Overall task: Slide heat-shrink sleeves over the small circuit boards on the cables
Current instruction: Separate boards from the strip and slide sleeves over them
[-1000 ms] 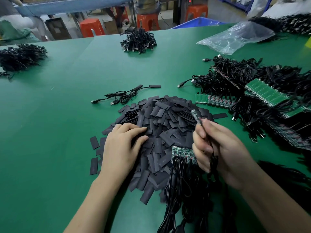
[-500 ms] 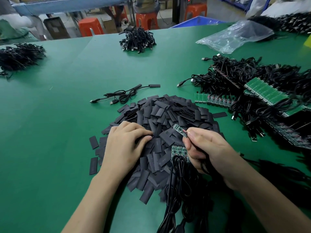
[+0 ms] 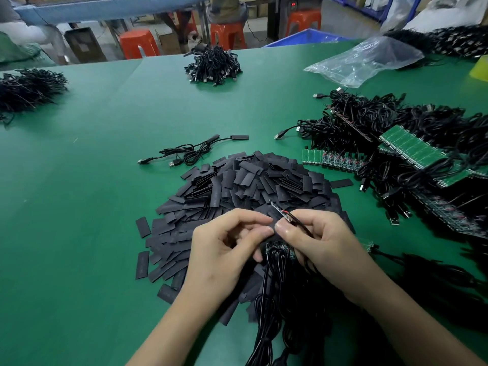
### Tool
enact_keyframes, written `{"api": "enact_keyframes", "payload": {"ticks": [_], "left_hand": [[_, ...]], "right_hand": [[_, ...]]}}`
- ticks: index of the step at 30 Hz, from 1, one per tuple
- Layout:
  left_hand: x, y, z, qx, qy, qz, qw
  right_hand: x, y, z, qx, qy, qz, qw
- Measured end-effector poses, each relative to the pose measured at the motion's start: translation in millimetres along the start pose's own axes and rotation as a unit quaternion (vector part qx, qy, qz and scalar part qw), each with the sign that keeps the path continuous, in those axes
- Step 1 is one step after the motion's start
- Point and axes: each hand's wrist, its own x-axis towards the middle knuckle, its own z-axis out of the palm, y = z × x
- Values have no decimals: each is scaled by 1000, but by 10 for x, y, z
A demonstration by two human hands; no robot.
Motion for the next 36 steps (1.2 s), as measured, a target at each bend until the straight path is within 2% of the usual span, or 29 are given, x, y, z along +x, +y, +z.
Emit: {"api": "enact_keyframes", "payload": {"ticks": [2, 5, 7, 9, 13, 17, 22, 31, 36], "left_hand": [[-9, 7, 14, 17, 4, 1, 1000], [-2, 37, -30, 160, 0, 96, 983], [8, 41, -41, 193, 3, 134, 972], [26, 38, -46, 182, 21, 127, 975], [45, 2, -98, 126, 52, 52, 989], [49, -47, -136, 61, 65, -4, 996], [48, -51, -127, 48, 63, -17, 997], [54, -81, -139, 62, 58, -16, 996], [100, -47, -233, 166, -3, 83, 983]], "right_hand": [[6, 2, 5, -16, 13, 4, 1000], [13, 19, -3, -16, 39, -3, 999], [14, 31, -7, -20, 42, -10, 999], [26, 47, 1, -8, 33, -12, 999], [66, 41, -46, 48, 46, 8, 998], [30, -26, -100, -118, 18, -36, 992], [2, -75, -98, -144, 2, -46, 989], [-10, -89, -60, -169, -7, -39, 985], [-14, -87, -80, -184, -36, -27, 982]]}}
